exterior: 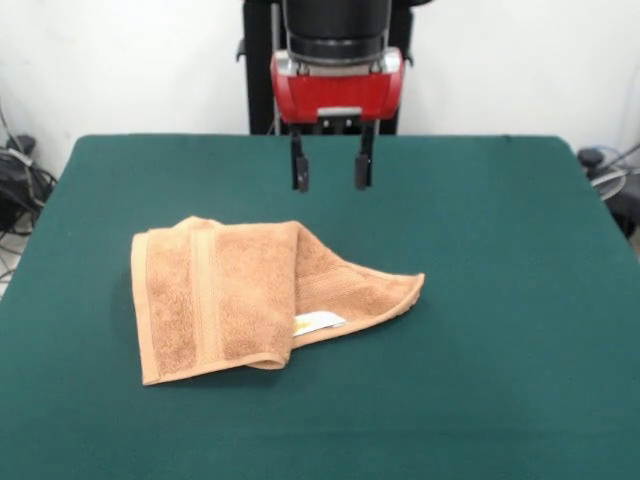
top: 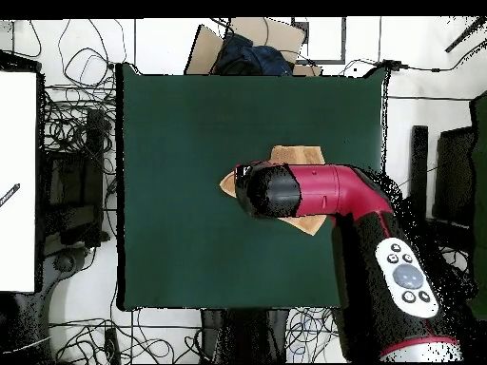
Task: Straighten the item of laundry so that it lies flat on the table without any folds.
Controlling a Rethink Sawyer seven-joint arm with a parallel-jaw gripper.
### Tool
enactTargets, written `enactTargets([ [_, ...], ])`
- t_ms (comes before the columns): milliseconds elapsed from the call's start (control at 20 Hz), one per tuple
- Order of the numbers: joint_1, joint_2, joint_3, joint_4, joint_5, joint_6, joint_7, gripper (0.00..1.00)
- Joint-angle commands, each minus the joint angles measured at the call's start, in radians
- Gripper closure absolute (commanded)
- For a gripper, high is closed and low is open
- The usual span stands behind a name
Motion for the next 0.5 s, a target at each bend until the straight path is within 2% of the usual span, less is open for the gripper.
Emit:
enactTargets([
  [50, 0.036, 0.079, -0.055, -0.005, -0.038, -0.063, 0.116, 0.0],
  [350, 0.039, 0.055, -0.06, 0.004, -0.026, -0.05, 0.112, 0.0],
  [500, 0.069, 0.029, -0.088, -0.013, -0.037, -0.011, 0.125, 0.0],
])
